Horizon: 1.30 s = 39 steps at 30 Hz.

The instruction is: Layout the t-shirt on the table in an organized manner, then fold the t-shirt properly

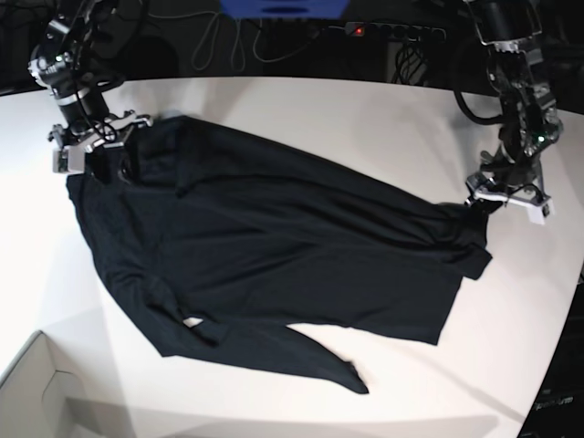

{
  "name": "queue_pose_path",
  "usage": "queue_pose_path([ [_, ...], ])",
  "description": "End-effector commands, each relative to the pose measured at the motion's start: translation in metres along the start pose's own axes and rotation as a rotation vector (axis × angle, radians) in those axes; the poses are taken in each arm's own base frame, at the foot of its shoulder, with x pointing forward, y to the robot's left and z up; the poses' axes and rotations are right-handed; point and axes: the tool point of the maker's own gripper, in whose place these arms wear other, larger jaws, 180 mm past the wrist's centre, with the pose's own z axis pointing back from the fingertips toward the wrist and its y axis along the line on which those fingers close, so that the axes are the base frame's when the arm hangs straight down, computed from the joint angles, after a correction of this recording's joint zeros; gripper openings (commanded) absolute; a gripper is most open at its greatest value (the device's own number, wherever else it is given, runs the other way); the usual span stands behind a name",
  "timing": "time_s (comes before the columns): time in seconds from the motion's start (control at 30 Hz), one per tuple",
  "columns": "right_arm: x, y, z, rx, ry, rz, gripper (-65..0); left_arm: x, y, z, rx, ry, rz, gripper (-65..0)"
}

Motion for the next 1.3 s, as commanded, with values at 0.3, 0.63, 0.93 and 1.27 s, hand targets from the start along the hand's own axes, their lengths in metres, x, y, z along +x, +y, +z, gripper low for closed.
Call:
queue_pose_path([
  [0.3,0.001,-0.001,0.01,0.005,-0.016,0.006,-28.7,0.042,-0.016,-0.008,-0.035,-0.099,0.009,-25.4],
  [0.63,-0.005,-0.001,0.015,0.003,0.003,0.008,-27.2,0.037,-0.011,-0.028,-0.015,-0.054,0.049,-14.5],
  [0.93,-0.008,-0.001,0.018,0.002,0.011,0.01,-27.1,0.015,-0.035,-0.045,-0.05,0.026,-0.008,-14.8],
  [1.27,-0.024,0.0,0.026,0.0,0.055,-0.003,-27.0,0.002,-0.015,-0.054,-0.006,0.025,0.021,-50.6],
])
